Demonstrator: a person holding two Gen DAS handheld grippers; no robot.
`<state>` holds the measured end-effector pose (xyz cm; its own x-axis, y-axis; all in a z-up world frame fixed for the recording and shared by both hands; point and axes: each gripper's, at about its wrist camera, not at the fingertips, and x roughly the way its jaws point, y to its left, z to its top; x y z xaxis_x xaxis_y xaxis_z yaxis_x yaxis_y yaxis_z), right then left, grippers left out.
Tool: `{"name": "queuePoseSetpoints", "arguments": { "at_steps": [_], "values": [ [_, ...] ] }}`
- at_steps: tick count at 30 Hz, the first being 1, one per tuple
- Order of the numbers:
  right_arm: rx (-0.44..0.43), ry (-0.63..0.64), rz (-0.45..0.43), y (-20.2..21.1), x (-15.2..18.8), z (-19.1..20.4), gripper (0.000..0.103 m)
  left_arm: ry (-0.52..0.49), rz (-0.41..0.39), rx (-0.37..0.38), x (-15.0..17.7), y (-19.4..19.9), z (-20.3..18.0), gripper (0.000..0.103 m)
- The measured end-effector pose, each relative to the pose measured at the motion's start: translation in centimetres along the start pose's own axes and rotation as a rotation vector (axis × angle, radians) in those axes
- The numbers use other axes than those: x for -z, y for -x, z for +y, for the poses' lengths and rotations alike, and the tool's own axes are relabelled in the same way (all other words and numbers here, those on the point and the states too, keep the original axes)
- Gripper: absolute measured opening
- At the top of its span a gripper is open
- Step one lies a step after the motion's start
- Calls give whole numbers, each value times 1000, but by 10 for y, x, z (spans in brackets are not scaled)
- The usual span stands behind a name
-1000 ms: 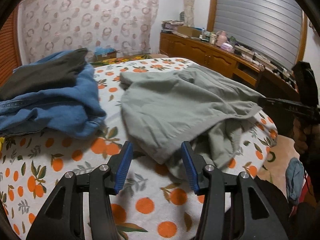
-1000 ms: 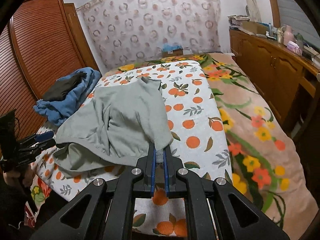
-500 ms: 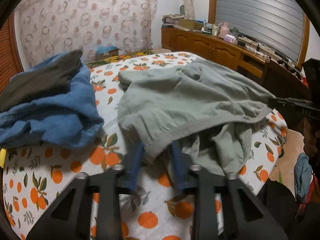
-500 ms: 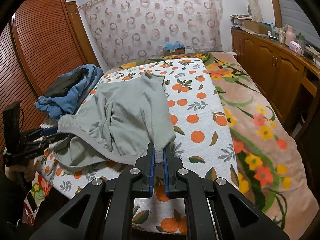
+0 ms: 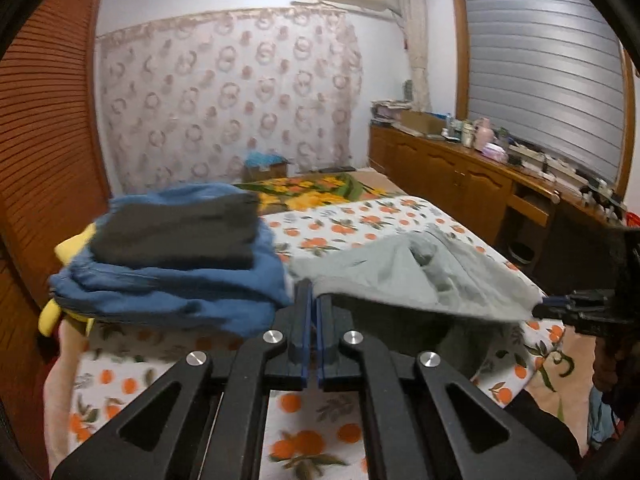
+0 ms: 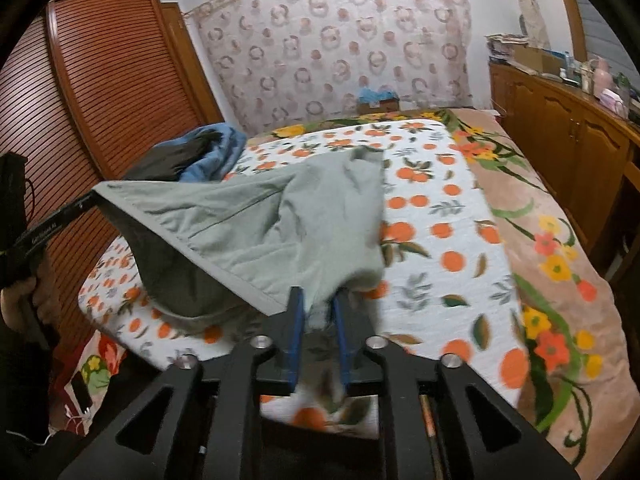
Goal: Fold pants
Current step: 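Lift the grey-green garment with both grippers and shake it open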
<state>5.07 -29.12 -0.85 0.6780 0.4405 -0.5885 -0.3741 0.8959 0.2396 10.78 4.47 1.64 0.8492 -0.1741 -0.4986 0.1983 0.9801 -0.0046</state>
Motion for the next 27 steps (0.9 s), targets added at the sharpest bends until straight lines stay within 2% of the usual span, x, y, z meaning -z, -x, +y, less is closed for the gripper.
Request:
{"name": "queuePoseSetpoints", "arguments": {
  "at_steps": [7,9,12,21,24,27],
  "values": [
    [-44,28,11,-10,9,21,31,45,-10,-86,5,15,38,2],
    [-39,44,20,-13,11,23,40,64,5,-91,13,12,44,2],
    [-32,58,31,-18,13,21,46,77,32,-94,27,5,48,2],
    [10,95,77,-28,22,18,49,83,57,-90,38,-3,45,2],
    [14,123,86,-39,24,31,49,84,55,-95,39,-5,46,2],
    [87,164,77,-48,21,34,50,97,45,-94,39,-6,48,2]
  ]
}}
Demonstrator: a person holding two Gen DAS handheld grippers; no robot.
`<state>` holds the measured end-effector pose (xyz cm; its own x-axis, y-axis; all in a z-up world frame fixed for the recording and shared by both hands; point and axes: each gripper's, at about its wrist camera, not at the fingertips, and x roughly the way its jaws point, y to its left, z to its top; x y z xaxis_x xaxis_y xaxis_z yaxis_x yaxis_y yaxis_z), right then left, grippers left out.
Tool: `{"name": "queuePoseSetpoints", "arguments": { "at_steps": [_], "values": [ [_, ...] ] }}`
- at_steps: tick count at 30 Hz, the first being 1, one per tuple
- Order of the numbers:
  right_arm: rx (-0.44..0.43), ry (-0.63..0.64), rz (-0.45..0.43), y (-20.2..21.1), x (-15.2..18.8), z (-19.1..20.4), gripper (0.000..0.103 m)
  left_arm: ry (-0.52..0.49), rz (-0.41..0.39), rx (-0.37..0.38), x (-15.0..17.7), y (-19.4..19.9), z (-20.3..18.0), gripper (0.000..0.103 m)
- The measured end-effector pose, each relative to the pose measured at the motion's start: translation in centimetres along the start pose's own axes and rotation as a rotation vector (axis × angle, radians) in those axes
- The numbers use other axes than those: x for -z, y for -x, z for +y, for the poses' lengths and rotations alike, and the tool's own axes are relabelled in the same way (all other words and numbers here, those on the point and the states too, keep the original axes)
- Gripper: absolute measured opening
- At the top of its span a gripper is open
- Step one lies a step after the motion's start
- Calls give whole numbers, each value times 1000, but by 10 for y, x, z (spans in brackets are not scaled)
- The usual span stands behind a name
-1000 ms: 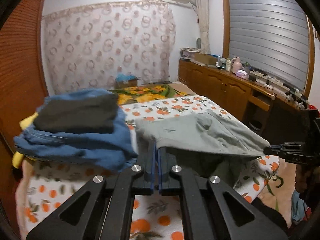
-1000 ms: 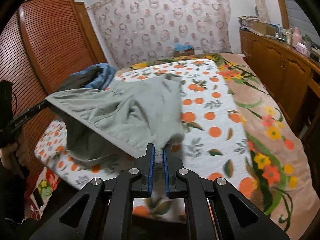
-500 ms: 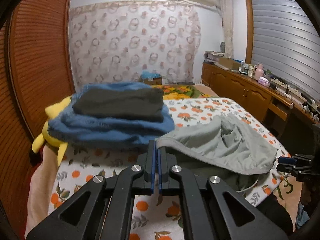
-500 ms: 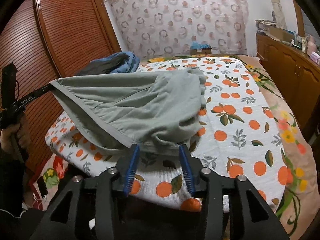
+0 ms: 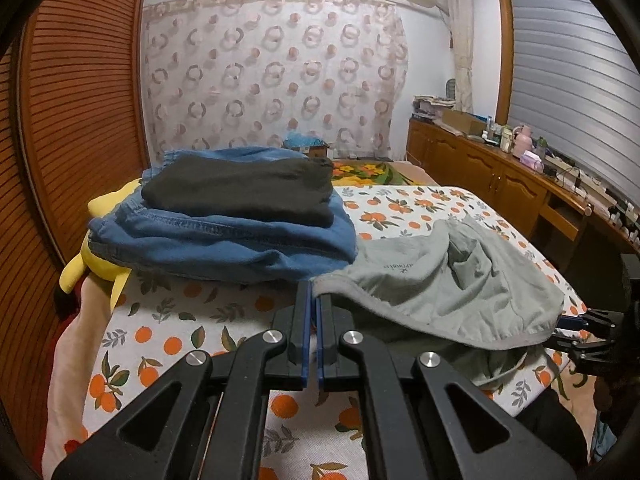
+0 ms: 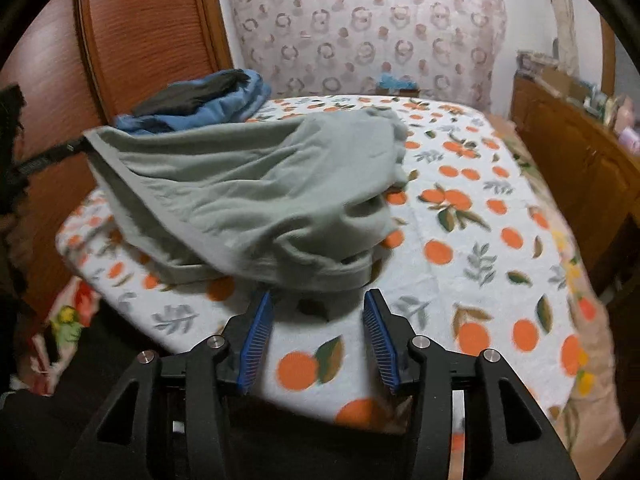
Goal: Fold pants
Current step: 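Lift the grey-green garment with both grippers and shake it open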
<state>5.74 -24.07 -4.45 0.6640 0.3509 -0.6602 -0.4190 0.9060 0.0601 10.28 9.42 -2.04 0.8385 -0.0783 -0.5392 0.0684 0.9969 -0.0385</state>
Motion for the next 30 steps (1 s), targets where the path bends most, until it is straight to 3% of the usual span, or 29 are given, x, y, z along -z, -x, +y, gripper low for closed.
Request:
{"name": "queuePoseSetpoints", "arguments": {
  "at_steps": [5,10,14,17,19,22,30],
  "values": [
    [83,-18,-30,-9,-12,-8,49,-3,-11,3,-9,0,2,2],
    [43,-63,-66,-16,-18,-17,49,-4,-19,8,-14,-1,0,2],
    [-13,-71,-78,-23,-17,-15,28,-5,-17,9,-16,-2,0,2],
    [-32,-61,-78,-26,-14,-17,4,-5,-16,13,-19,-2,-1,2],
    [-48,-78,-97,-23,-14,-23,2,-11,-21,17,-23,0,-4,2],
    [-46,-97,-160,2,-23,-34,2,-25,-47,25,-36,8,-9,2],
    [69,-56,-332,102,-80,-61,2,-63,-160,71,-92,43,-35,2]
  ]
}}
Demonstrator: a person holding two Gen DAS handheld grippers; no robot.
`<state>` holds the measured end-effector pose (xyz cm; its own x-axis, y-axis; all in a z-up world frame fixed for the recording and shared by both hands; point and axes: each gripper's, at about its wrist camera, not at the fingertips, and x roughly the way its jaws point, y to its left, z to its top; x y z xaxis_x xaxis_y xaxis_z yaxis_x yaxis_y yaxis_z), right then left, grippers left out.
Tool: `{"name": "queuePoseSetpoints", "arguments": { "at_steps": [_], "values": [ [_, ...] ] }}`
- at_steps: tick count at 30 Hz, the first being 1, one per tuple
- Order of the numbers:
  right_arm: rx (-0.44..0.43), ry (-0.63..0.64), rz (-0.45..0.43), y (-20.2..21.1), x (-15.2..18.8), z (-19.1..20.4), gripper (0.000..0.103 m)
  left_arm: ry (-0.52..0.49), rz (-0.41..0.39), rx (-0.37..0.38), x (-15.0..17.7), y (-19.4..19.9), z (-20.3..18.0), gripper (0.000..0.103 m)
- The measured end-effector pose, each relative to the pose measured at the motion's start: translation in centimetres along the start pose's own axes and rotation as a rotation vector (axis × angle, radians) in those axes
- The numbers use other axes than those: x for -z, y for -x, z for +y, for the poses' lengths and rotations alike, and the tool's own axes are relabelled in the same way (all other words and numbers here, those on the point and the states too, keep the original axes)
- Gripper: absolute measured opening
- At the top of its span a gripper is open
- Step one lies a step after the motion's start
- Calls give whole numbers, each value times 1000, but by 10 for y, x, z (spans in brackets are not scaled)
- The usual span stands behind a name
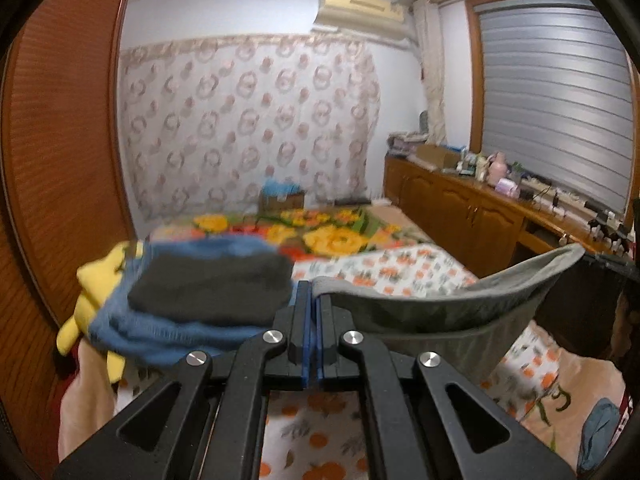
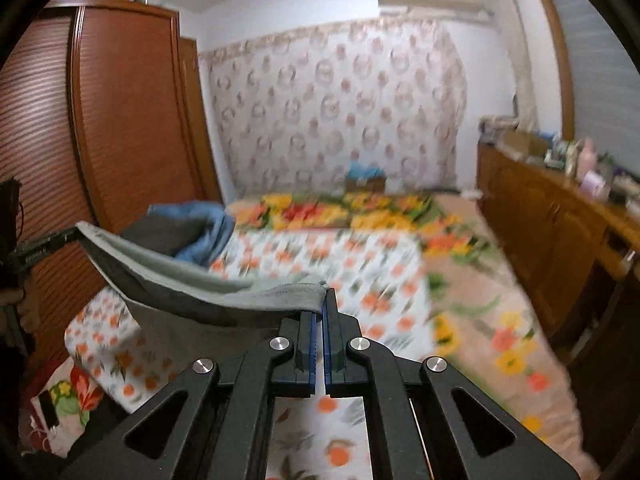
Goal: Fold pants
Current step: 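Lift the grey-green garment with both grippers and shake it open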
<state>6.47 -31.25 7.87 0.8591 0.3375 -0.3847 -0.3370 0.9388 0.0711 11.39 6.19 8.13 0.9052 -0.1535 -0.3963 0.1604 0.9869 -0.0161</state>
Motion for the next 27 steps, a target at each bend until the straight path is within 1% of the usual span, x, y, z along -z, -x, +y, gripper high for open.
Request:
{"name": "queuePoseSetpoints", "arguments": {
  "at_steps": [2,6,8,10,14,17,19,20,21,22,24,27],
  "values": [
    [29,15,-33,19,-17,-3,2,-4,-35,22,-20,9,-9,2],
    [94,45,-77,55,-48,-11,2,-22,-88,37,-47,23,-23,2],
    [112,49,-93,68,-57,-11,2,-38,-108,42,-58,28,-30,2],
    [126,60,-91,72,-62,-8,2,-51,-109,43,-64,27,-36,2],
    [147,92,-39,53,-59,1,2,-59,-71,29,-62,5,-35,2],
    [145,93,0,29,-65,6,2,-48,-20,26,-60,-26,-28,2],
    [139,77,19,9,-80,0,2,-41,8,17,-61,-50,-19,2],
    [133,70,23,1,-93,-6,2,-43,13,5,-64,-59,-17,2],
    [130,69,27,-12,-99,-7,2,-44,13,-5,-65,-64,-17,2],
    [132,73,24,-14,-113,-11,2,-51,14,-26,-72,-75,-13,2],
    [129,81,16,-31,-130,-10,2,-56,4,-51,-86,-85,-10,2],
    [130,83,-12,-46,-154,-15,2,-55,-23,-70,-106,-89,-7,2]
  ]
}}
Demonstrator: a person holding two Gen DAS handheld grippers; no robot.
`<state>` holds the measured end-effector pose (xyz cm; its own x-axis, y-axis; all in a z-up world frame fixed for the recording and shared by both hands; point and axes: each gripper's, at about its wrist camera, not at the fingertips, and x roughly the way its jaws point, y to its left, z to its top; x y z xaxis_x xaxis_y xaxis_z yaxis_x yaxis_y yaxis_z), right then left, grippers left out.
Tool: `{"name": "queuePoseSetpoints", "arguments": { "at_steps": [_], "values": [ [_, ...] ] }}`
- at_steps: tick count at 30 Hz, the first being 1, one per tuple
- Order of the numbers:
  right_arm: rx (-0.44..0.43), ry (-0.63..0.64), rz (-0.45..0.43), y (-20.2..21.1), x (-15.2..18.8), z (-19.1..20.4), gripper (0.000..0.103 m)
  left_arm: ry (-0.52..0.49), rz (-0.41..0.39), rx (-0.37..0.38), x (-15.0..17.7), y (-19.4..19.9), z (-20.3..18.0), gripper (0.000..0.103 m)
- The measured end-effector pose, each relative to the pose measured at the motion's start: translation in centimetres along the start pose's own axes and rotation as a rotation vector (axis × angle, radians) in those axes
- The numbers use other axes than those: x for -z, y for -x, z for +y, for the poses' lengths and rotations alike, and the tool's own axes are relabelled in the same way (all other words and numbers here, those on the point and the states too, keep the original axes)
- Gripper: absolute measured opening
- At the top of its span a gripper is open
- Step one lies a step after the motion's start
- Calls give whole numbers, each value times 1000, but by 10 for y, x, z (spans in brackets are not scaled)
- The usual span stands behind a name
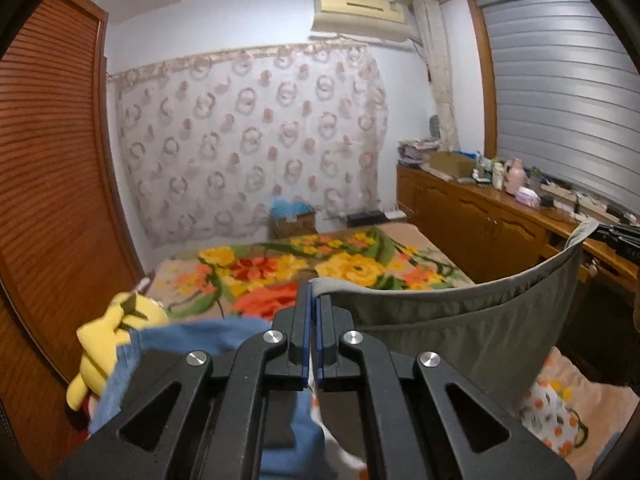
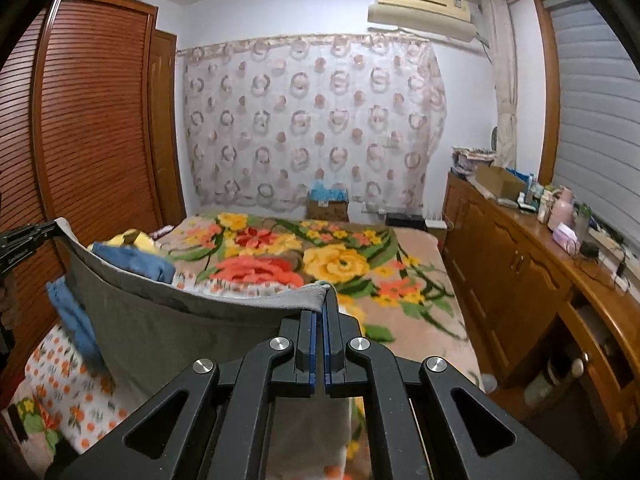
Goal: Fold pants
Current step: 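Lift the grey-green garment with both grippers and shake it open, then lay the garment flat on the bed and open both grippers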
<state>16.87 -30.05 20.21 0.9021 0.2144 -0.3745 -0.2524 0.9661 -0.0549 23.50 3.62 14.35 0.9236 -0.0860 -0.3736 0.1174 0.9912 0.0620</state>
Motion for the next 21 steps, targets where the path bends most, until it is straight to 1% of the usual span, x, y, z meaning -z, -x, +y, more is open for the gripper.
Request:
{"name": "queuePoseSetpoints", "arguments": {
  "at_steps": [1,3,5,7,8,9,11,12,13,14,15,16,17,18,20,21],
  "values": [
    [-1,-5,-14,-7,-5,-2,2,2,-17,-2,-9,1,2,2],
    [2,-23,-53,-13,-18,-7,2,1,-41,-4,-16,5,4,2],
    [-6,-49,-89,-13,-22,-12,2,0,-60,-2,-16,10,7,2],
    [-18,-67,-116,-7,-18,-14,2,-18,-68,-7,-7,14,2,2],
    [-25,-68,-114,-4,-12,-14,2,-30,-62,-5,1,15,-2,2],
    [-32,-65,-96,-4,-4,-13,2,-50,-47,-5,18,16,-7,2],
    [-44,-60,-47,-5,25,-12,2,-57,-17,2,43,16,-13,2],
    [-51,-61,-10,-8,48,-13,2,-53,9,11,60,14,-14,2],
    [-56,-65,36,-13,69,-12,2,-41,46,28,87,13,-15,2],
    [-59,-66,81,-17,90,-12,2,-33,68,35,100,12,-18,2],
    [-62,-66,121,-20,112,-9,2,-12,113,51,125,10,-19,2],
    [-62,-70,155,-22,134,-8,2,0,149,65,144,8,-20,2],
    [-62,-83,186,-23,153,-8,2,9,179,78,159,7,-23,2],
    [-68,-104,219,-24,174,-9,2,14,196,84,169,7,-25,2],
    [-78,-136,261,-25,197,-10,2,15,239,84,196,8,-31,2],
    [-77,-144,278,-25,205,-11,2,13,248,83,200,9,-36,2]
  ]
}}
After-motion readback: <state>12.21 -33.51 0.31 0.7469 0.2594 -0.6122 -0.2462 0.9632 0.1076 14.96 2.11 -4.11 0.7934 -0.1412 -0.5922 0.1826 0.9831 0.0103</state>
